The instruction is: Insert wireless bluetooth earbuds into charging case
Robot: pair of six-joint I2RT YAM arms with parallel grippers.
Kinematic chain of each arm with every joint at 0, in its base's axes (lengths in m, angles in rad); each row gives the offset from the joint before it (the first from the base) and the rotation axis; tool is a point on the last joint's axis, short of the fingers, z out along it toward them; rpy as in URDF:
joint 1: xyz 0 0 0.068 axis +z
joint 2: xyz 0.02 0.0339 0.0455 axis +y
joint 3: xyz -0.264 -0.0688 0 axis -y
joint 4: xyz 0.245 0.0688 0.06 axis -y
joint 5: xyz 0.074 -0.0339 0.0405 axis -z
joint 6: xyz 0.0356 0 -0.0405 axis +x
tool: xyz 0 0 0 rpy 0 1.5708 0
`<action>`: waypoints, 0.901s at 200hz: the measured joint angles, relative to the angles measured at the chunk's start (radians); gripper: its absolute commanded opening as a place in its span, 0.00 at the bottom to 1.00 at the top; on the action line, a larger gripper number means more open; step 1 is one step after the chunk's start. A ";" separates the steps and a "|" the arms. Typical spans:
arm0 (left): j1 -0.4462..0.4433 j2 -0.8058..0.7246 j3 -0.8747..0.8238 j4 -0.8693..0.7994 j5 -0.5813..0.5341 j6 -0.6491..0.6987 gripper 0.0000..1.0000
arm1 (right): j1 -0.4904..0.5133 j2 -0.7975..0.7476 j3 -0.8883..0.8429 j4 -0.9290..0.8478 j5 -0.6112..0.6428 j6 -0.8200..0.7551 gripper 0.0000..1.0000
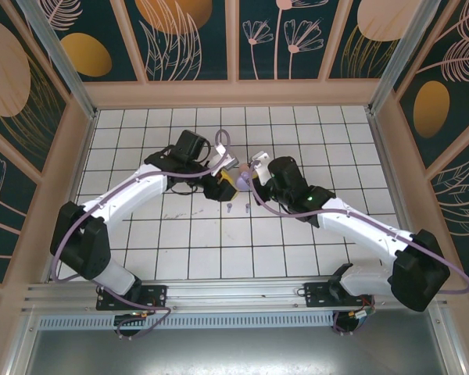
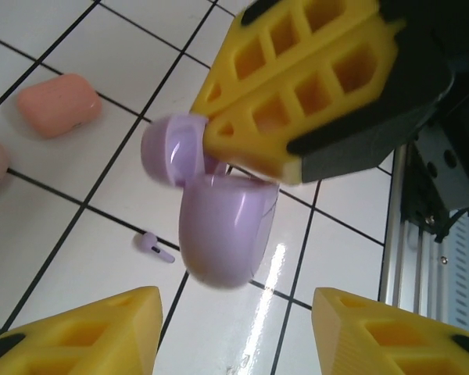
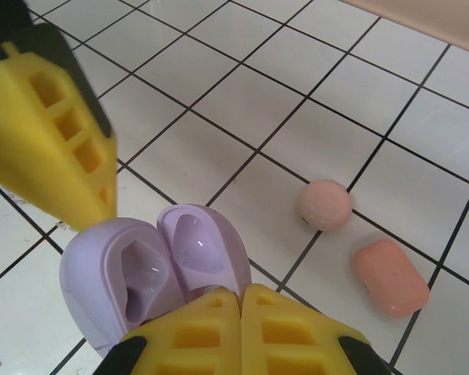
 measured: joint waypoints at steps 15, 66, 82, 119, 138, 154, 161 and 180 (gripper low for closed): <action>0.000 0.013 0.027 -0.016 0.013 0.014 0.53 | 0.006 -0.005 0.000 -0.008 -0.009 0.000 0.00; 0.000 0.053 0.077 -0.054 0.055 0.035 0.50 | 0.016 -0.012 0.000 -0.016 -0.023 0.000 0.00; 0.000 0.060 0.080 -0.061 0.064 0.039 0.49 | 0.016 -0.012 0.000 -0.018 -0.025 0.000 0.00; 0.000 0.070 0.080 -0.065 0.092 0.039 0.48 | 0.017 -0.012 0.000 -0.018 -0.025 0.000 0.00; 0.000 0.073 0.080 -0.068 0.109 0.039 0.46 | 0.017 -0.012 0.000 -0.018 -0.025 0.000 0.00; 0.000 0.076 0.080 -0.068 0.120 0.039 0.44 | 0.017 -0.013 0.000 -0.018 -0.025 0.000 0.00; 0.000 0.076 0.080 -0.069 0.126 0.039 0.42 | 0.017 -0.013 0.000 -0.018 -0.025 0.000 0.00; 0.000 0.077 0.080 -0.069 0.133 0.039 0.40 | 0.017 -0.016 0.000 -0.018 -0.026 0.000 0.00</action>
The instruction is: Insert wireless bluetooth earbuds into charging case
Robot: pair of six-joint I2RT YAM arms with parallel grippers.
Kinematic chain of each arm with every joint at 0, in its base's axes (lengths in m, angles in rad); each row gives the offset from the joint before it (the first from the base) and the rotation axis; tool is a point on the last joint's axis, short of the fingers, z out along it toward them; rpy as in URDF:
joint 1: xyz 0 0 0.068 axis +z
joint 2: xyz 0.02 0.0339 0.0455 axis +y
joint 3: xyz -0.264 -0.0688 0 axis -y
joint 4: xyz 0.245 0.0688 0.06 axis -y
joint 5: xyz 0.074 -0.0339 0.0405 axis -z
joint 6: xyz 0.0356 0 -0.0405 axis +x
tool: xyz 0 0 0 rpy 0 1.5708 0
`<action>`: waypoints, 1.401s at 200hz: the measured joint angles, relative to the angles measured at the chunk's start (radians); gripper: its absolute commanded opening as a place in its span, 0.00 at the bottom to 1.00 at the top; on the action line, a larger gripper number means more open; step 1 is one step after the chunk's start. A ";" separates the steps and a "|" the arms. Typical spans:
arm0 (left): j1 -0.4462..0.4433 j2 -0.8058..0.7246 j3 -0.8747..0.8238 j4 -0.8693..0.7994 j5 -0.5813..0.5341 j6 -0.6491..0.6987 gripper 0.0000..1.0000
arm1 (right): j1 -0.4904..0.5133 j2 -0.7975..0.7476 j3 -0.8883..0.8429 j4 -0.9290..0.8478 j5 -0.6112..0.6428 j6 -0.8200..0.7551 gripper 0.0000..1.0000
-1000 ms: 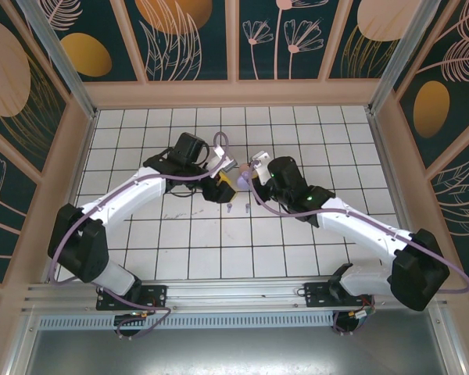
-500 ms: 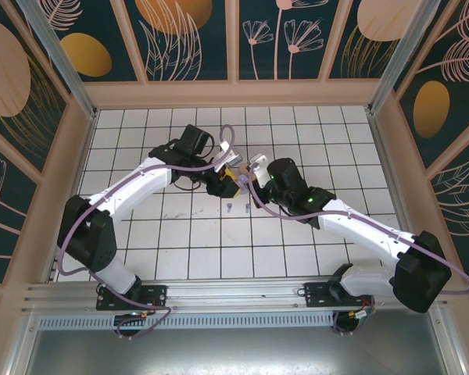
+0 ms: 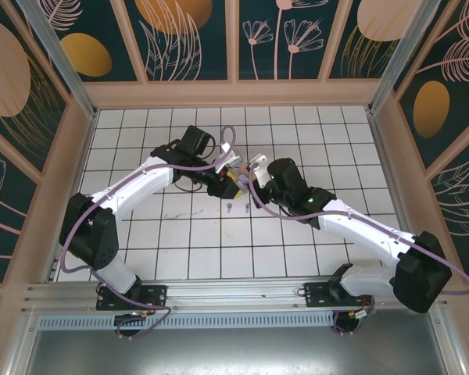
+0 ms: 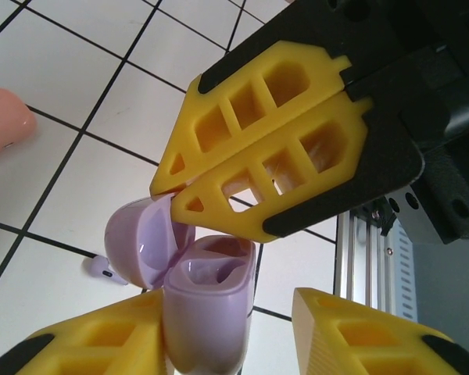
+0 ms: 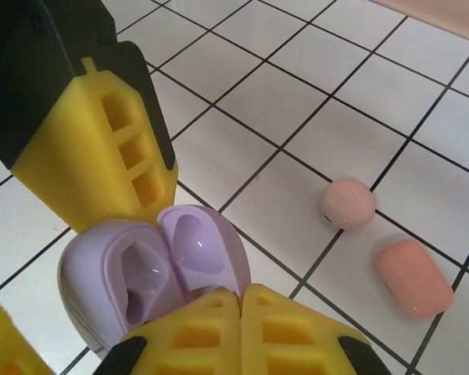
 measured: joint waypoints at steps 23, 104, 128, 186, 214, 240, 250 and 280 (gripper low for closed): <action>0.000 0.000 0.000 0.000 0.003 0.000 0.39 | 0.000 -0.003 0.000 0.000 0.000 0.000 0.00; 0.001 0.000 0.000 0.003 0.018 -0.004 0.34 | 0.002 -0.006 0.000 0.000 -0.003 0.000 0.00; 0.005 0.000 0.000 0.006 0.018 -0.013 0.27 | 0.002 -0.009 0.001 0.000 -0.008 0.001 0.00; 0.007 0.000 -0.022 0.041 0.039 -0.034 0.33 | 0.002 -0.014 0.004 -0.016 -0.008 0.002 0.00; 0.003 0.000 -0.033 0.067 0.064 -0.051 0.38 | 0.002 -0.014 0.011 -0.014 -0.010 0.008 0.00; 0.003 0.000 -0.034 0.083 0.077 -0.058 0.34 | 0.002 -0.016 0.016 -0.014 -0.012 0.008 0.00; 0.003 0.000 -0.035 0.088 0.077 -0.063 0.30 | 0.002 -0.018 0.016 -0.014 -0.013 0.008 0.00; 0.004 0.000 -0.037 0.096 0.077 -0.069 0.23 | 0.002 -0.023 0.016 -0.015 -0.016 0.008 0.00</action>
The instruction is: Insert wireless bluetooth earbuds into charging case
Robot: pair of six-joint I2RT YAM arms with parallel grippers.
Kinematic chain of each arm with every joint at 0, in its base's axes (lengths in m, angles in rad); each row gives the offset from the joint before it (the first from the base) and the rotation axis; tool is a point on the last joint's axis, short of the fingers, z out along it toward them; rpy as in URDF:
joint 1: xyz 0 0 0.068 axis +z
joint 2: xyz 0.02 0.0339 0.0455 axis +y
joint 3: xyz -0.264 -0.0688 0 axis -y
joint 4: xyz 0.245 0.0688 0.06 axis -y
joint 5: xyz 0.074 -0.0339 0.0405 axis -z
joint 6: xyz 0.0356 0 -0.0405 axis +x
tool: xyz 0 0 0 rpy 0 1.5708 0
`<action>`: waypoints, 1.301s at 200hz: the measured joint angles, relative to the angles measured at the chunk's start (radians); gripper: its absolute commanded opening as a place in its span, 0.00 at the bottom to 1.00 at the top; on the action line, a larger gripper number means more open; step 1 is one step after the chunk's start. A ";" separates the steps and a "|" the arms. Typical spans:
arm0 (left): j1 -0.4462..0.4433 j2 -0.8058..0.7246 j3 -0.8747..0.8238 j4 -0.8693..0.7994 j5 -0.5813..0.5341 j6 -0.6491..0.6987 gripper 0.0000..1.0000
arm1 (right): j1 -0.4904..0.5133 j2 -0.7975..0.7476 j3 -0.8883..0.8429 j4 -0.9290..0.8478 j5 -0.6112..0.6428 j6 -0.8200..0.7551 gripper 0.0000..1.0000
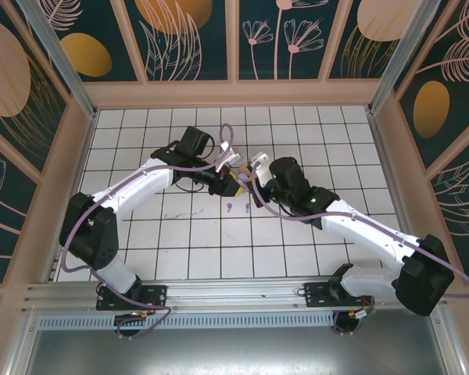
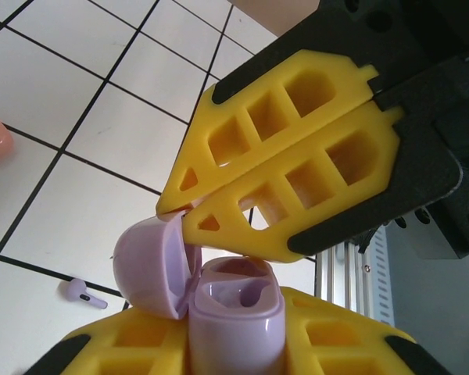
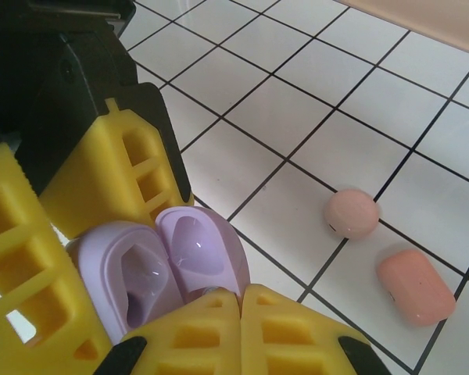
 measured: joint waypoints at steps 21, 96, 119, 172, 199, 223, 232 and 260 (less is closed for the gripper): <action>0.000 -0.001 -0.005 0.008 0.001 -0.006 0.15 | 0.000 -0.001 0.000 -0.002 0.001 0.000 0.00; 0.000 -0.070 -0.116 0.178 -0.011 -0.100 0.00 | -0.008 -0.021 0.015 -0.029 0.009 0.034 0.33; -0.004 -0.127 -0.194 0.299 -0.079 -0.178 0.00 | -0.033 -0.076 0.028 -0.036 0.000 0.058 0.45; -0.005 -0.259 -0.354 0.574 -0.298 -0.319 0.00 | -0.121 -0.259 0.035 -0.045 -0.036 0.161 0.61; -0.005 -0.368 -0.457 0.726 -0.450 -0.370 0.00 | -0.149 -0.271 0.035 -0.055 -0.031 0.233 0.64; -0.005 -0.449 -0.522 0.840 -0.584 -0.399 0.00 | -0.152 -0.233 0.034 -0.074 -0.006 0.300 0.64; -0.005 -0.469 -0.534 0.875 -0.626 -0.408 0.00 | -0.153 -0.206 0.034 -0.084 0.002 0.326 0.64; -0.005 -0.494 -0.538 0.941 -0.714 -0.420 0.00 | -0.154 -0.070 0.046 -0.127 0.025 0.412 0.64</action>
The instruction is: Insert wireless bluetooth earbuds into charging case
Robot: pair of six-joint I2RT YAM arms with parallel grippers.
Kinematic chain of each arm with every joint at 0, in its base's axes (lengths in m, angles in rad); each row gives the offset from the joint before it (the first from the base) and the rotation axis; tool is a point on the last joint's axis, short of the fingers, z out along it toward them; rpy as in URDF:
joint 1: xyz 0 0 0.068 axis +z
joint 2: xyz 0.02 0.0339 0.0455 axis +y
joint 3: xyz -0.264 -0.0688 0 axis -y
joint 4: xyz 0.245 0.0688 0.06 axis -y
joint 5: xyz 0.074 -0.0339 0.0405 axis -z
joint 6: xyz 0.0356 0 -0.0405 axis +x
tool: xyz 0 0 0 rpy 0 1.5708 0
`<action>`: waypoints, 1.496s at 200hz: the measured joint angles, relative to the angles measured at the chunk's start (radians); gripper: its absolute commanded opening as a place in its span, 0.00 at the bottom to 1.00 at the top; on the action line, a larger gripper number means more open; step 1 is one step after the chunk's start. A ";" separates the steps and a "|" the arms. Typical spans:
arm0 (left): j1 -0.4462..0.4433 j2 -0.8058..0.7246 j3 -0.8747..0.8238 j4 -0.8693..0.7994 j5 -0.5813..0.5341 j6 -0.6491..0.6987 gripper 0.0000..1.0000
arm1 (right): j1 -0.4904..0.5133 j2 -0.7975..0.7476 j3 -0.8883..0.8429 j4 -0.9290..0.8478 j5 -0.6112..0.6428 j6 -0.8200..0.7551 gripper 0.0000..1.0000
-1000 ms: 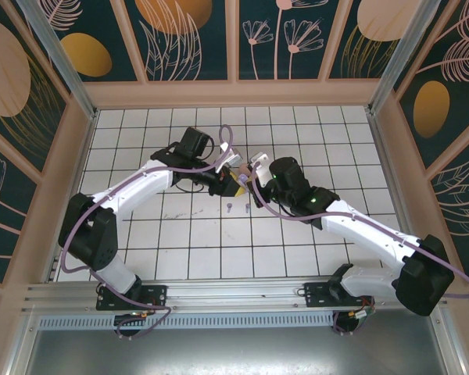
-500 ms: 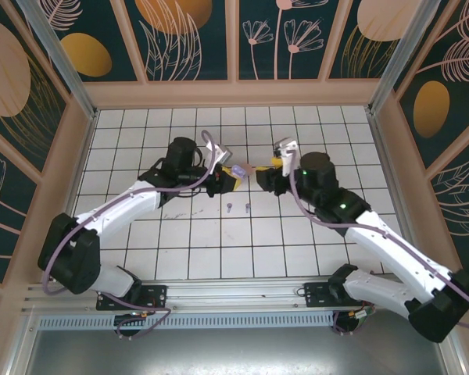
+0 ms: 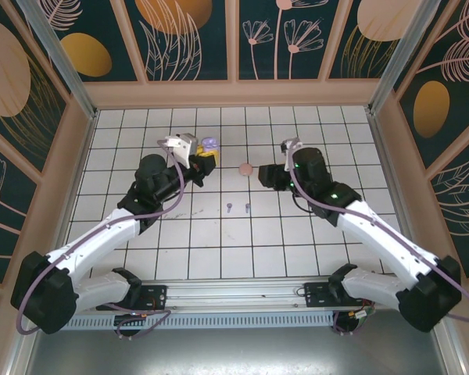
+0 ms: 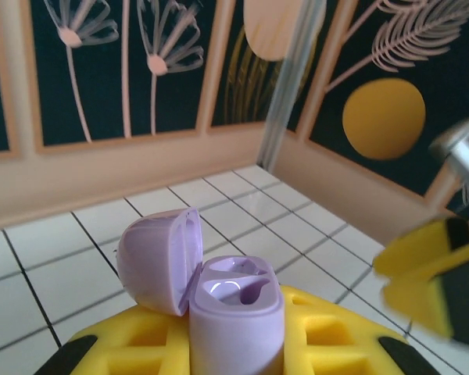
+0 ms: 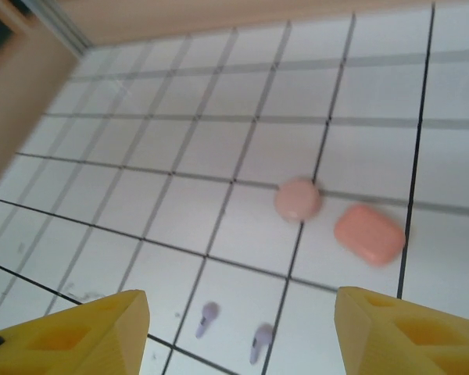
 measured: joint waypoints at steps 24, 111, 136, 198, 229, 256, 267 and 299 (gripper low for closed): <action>0.000 -0.016 -0.016 0.036 -0.056 0.000 0.00 | 0.009 0.125 0.040 -0.045 0.015 0.071 0.64; 0.000 -0.064 -0.096 0.114 -0.283 -0.010 0.00 | 0.145 0.494 0.241 -0.174 0.056 0.276 0.55; 0.000 -0.064 -0.096 0.119 -0.316 -0.011 0.00 | 0.185 0.590 0.309 -0.215 0.076 0.329 0.52; 0.000 -0.064 -0.125 0.145 -0.364 -0.011 0.00 | 0.258 0.781 0.470 -0.312 0.135 0.411 0.44; 0.000 -0.064 -0.135 0.165 -0.365 -0.011 0.00 | 0.272 0.828 0.508 -0.340 0.148 0.429 0.43; 0.000 -0.064 -0.140 0.174 -0.368 -0.011 0.00 | 0.280 0.857 0.527 -0.351 0.151 0.430 0.42; 0.000 -0.064 -0.141 0.174 -0.368 -0.011 0.00 | 0.282 0.865 0.531 -0.351 0.151 0.430 0.41; 0.000 -0.064 -0.141 0.180 -0.368 -0.011 0.00 | 0.287 0.889 0.550 -0.355 0.150 0.433 0.39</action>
